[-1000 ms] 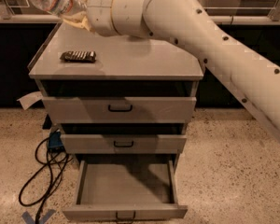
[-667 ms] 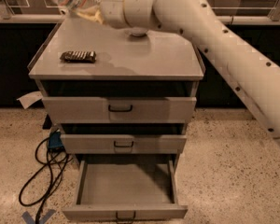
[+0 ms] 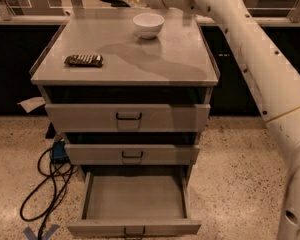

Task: Pick water bottle from bottom drawer and place on counter

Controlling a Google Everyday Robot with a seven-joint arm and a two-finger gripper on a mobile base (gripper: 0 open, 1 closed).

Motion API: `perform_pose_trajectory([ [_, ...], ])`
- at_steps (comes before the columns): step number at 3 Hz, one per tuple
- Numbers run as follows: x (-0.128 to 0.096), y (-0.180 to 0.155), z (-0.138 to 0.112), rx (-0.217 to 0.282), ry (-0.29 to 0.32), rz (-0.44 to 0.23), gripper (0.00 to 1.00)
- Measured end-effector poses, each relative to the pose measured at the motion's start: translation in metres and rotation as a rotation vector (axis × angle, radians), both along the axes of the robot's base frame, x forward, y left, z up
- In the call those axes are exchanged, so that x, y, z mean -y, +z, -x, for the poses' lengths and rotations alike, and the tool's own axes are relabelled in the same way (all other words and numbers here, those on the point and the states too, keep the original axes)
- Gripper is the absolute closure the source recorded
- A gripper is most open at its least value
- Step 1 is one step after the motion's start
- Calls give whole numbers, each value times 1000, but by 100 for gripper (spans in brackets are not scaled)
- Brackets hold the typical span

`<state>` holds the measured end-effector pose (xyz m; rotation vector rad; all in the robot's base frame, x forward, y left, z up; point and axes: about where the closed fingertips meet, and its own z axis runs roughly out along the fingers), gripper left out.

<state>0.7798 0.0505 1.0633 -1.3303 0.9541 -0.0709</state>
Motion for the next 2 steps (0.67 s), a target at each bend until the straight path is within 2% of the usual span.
perform_pose_trajectory([
  [1,31,7,-28,-89,-76,-51,100],
  [2,58,2,-39,-239,-142,-43,100],
])
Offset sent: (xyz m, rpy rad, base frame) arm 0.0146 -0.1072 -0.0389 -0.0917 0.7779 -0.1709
